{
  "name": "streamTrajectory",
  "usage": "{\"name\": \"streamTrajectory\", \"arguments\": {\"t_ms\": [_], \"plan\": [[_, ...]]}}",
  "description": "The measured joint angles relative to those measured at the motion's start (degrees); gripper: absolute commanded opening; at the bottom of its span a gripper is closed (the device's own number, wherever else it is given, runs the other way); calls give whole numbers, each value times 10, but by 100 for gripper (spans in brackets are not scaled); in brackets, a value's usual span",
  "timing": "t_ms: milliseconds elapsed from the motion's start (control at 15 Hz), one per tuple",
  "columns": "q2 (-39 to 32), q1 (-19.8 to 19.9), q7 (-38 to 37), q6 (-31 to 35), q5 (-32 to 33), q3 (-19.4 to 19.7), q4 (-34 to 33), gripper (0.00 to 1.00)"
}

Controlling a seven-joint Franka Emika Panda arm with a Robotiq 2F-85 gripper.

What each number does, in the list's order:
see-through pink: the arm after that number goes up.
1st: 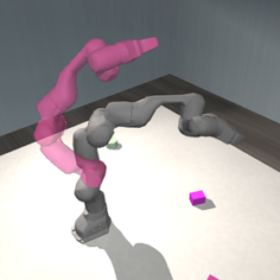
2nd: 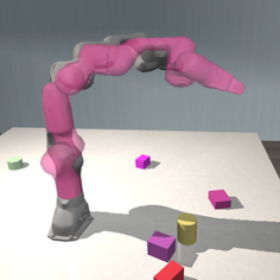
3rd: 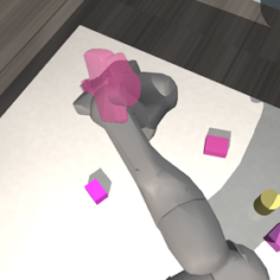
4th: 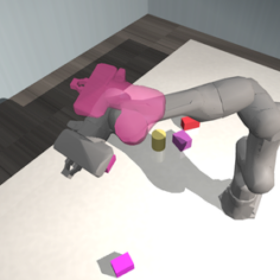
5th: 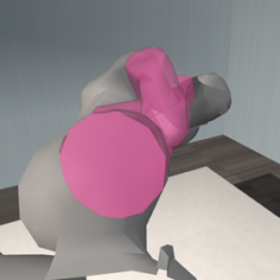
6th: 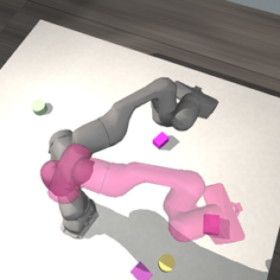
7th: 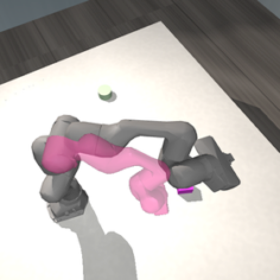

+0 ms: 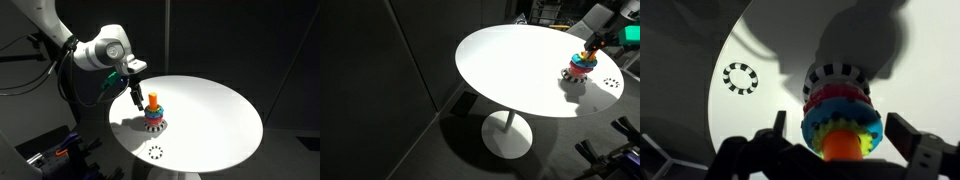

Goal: Remove the green ring from the orange rod and put it on the table

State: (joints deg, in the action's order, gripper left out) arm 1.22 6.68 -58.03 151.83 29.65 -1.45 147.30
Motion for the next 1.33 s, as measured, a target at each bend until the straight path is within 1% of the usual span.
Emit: {"name": "streamTrajectory", "arguments": {"t_ms": [267,533,1333], "plan": [[-26,-3,-45,20,47,18,-3,100],[-42,-13,-78,34,75,35,-11,100],[-63,-13,-176,59,159,37,-36,100]]}}
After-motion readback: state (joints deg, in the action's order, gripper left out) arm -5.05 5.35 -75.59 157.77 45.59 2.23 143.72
